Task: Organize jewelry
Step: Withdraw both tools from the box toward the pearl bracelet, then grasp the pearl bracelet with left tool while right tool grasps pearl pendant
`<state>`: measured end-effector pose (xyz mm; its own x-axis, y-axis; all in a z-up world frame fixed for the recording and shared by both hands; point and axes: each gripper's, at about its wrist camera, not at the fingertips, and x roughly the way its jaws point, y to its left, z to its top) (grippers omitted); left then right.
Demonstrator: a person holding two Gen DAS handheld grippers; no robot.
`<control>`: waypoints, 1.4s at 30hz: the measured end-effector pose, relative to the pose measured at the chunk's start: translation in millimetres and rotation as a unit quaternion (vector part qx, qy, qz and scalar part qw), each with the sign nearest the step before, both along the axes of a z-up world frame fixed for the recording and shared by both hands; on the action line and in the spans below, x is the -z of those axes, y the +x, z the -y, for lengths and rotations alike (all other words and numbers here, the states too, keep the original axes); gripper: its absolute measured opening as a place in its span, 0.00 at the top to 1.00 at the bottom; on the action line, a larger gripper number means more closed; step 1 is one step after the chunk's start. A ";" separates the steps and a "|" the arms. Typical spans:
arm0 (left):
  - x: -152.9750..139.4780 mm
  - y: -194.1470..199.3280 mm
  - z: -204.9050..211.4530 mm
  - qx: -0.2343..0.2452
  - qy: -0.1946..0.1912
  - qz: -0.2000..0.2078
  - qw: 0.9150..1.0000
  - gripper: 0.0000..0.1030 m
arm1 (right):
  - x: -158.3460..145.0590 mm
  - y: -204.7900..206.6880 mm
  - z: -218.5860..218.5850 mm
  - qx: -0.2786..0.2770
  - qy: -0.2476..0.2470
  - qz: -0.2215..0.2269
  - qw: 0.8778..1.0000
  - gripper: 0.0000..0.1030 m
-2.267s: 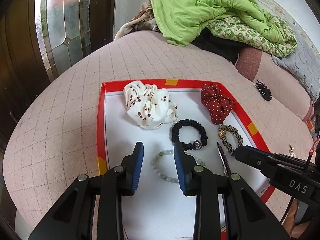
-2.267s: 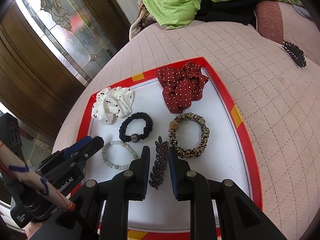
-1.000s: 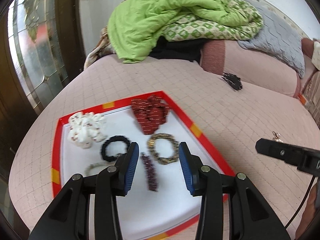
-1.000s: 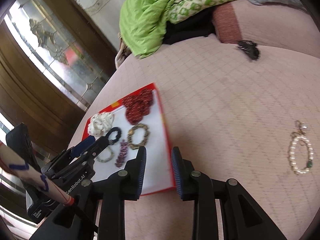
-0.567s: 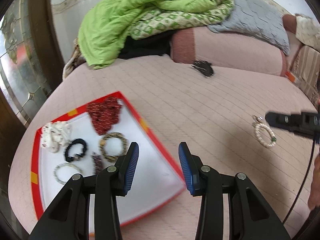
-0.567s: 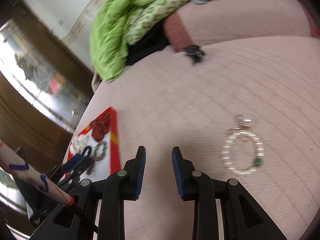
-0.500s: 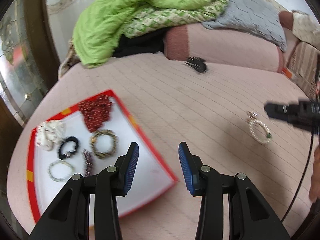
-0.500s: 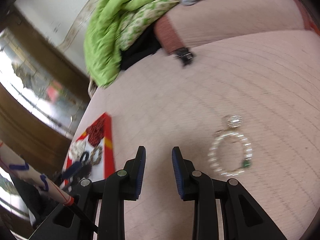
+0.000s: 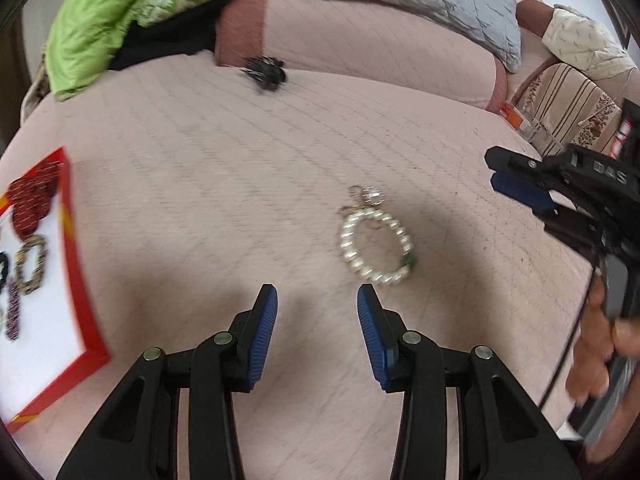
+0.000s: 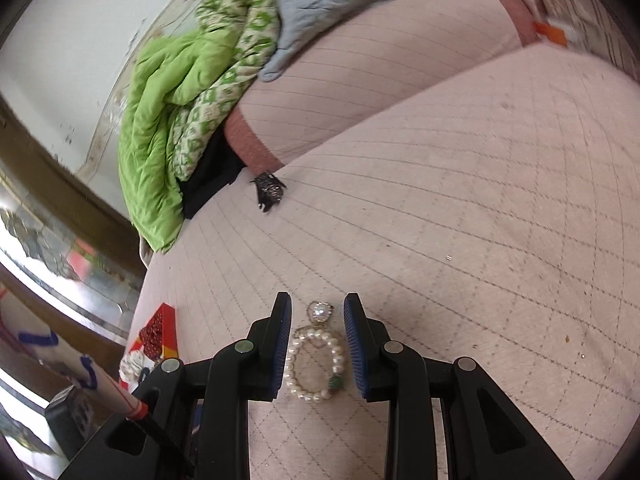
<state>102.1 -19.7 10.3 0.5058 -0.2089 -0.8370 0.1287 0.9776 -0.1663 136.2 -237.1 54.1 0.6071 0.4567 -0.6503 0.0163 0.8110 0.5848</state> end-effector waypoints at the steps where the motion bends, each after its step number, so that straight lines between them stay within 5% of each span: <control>1: 2.7 7.3 7.6 0.002 -0.003 -0.004 1.000 0.61 | 0.7 0.1 3.5 0.002 0.008 -0.002 1.000 0.71; 8: 30.2 45.7 42.3 0.003 0.022 -0.033 0.999 0.62 | -1.2 0.3 12.3 -0.003 0.029 -0.001 1.000 0.71; 12: 40.4 45.5 55.3 0.016 0.081 -0.005 0.997 0.81 | -0.5 4.2 13.4 0.000 0.022 0.000 1.000 0.71; 14: 39.8 42.4 48.9 0.019 0.088 0.005 0.996 0.89 | 3.2 7.2 12.9 0.000 0.022 -0.004 1.000 0.71; 19: 36.8 25.2 14.9 0.021 0.108 0.019 0.994 0.89 | 14.3 16.3 5.6 -0.006 0.001 -0.016 1.000 0.71; 36: 34.2 22.7 -24.7 0.039 0.052 0.022 0.998 0.89 | 62.8 53.8 -66.5 -0.065 -0.102 -0.047 0.992 0.71; 42: 35.2 23.6 -25.4 0.037 0.047 0.017 0.998 0.89 | 70.8 59.6 -104.3 -0.094 -0.187 -0.041 0.977 0.72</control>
<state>125.7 5.7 -24.8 0.5203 -0.1689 -0.8371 0.2052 0.9763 -0.0694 195.8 -132.8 -16.8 0.4745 0.2769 -0.8355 -0.1200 0.9607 0.2503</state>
